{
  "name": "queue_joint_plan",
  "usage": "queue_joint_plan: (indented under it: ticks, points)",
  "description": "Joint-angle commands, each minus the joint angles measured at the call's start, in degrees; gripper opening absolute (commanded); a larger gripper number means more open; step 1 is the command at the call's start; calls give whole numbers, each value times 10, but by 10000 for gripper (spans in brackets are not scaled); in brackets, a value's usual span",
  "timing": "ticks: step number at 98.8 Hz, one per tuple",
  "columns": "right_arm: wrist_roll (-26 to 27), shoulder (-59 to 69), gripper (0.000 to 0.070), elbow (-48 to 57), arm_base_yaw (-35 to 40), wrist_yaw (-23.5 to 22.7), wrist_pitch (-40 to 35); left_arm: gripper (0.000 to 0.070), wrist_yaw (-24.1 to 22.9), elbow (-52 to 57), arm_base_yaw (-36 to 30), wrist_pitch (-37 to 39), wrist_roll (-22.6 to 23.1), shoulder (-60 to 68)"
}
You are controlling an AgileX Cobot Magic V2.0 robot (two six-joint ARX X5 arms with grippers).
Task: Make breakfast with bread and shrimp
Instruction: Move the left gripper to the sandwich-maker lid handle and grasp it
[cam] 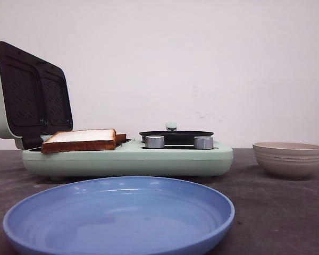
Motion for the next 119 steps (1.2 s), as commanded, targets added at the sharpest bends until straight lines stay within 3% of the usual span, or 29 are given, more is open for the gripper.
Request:
queue_joint_plan:
  ticks: [1, 20, 40, 73, 83, 96, 102, 109, 119]
  points:
    - [-4, 3, 5, 4, 4, -10, 9, 0, -22, 9, -2, 27, -39, 20]
    - [-5, 3, 5, 4, 4, -42, 8, 0, -23, 60, 13, 6, -39, 117]
    - [-4, 3, 5, 4, 4, -60, 7, 0, 14, 191, 95, -56, -8, 239]
    - [-4, 3, 5, 4, 4, -83, 7, 0, 283, 391, 358, -207, 2, 449]
    - [-4, 3, 5, 4, 4, -87, 7, 0, 365, 410, 411, -241, 7, 510]
    - [-2, -1, 5, 4, 4, -95, 7, 3, 468, 414, 460, -283, 52, 576]
    - [-2, -3, 5, 4, 4, -102, 7, 51, 477, 413, 477, -301, 56, 600]
    - [-1, -4, 5, 4, 4, -101, 6, 155, 483, 413, 481, -305, 60, 624]
    - [-2, -9, 5, 4, 4, -101, 2, 258, 528, 413, 483, -296, 69, 650]
